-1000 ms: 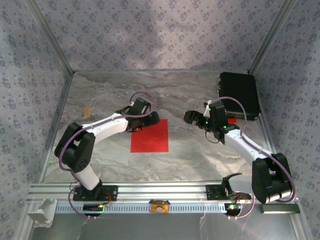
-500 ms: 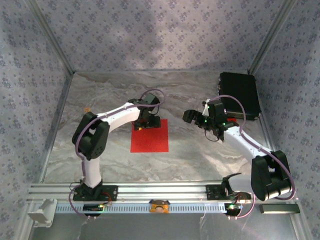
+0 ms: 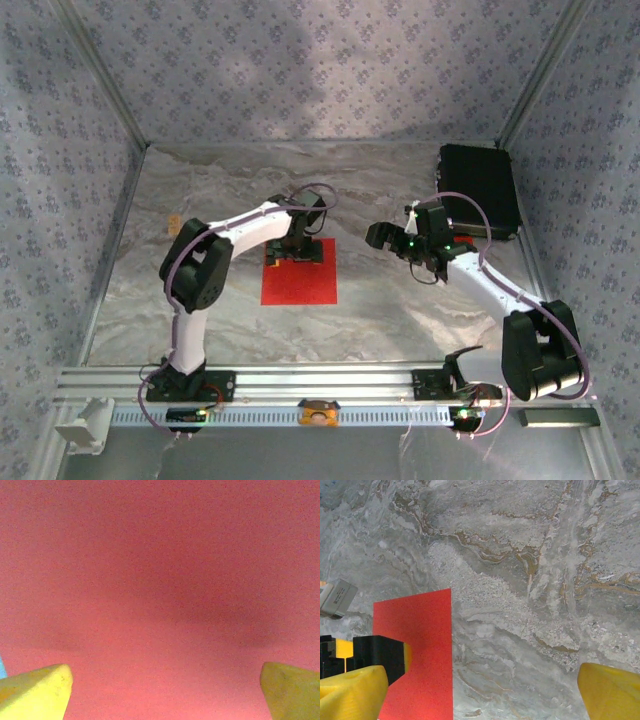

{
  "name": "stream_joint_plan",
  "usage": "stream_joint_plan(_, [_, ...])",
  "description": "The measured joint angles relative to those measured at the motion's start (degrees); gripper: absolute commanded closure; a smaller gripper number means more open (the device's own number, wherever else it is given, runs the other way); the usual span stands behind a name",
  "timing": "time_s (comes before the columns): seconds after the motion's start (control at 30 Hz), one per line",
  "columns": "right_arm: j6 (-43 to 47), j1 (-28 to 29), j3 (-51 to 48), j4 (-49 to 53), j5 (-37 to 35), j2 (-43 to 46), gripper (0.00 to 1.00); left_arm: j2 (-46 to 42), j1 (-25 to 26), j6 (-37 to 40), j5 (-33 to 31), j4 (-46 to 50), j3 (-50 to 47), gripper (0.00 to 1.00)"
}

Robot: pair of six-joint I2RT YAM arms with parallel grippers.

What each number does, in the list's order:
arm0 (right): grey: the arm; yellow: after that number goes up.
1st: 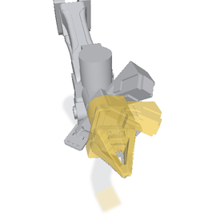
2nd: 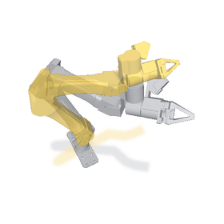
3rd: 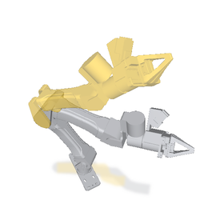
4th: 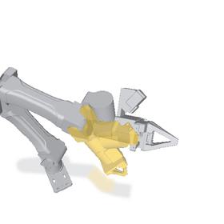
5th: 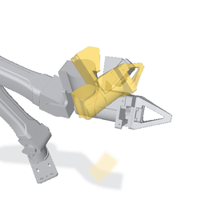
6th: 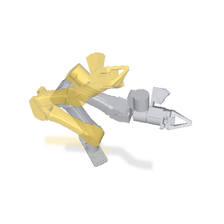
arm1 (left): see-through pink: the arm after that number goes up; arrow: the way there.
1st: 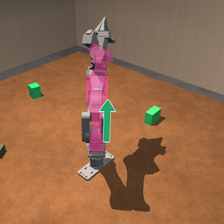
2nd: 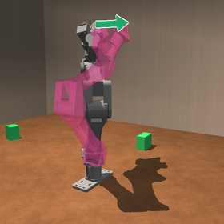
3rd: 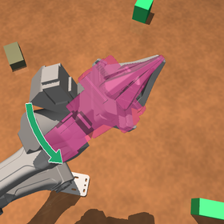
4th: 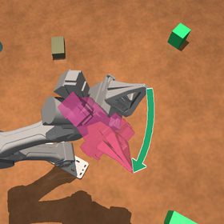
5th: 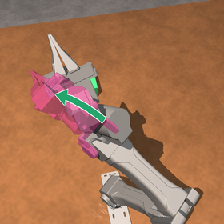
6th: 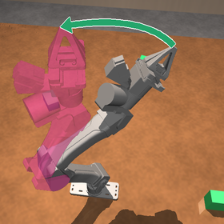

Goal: Fold a paper plane with a square sheet of paper (pick it up from the middle)
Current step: Move the square sheet of paper to the center of the table, then first fold the square sheet of paper in half at the center of the table.

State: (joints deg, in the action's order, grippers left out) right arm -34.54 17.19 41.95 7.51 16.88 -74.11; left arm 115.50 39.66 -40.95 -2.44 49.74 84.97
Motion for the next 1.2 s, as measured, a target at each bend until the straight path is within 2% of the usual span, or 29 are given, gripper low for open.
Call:
stream_joint_plan(0.67, [0.0,-0.2,0.0,0.5,0.02,-0.59,0.01,3.45,1.38,-0.22,-1.07,3.45,5.46,0.0])
stream_joint_plan(1.2, [0.0,-0.83,0.0,0.48,0.04,-0.59,0.01,4.44,1.62,-1.31,-1.64,4.26,5.51,0.0])
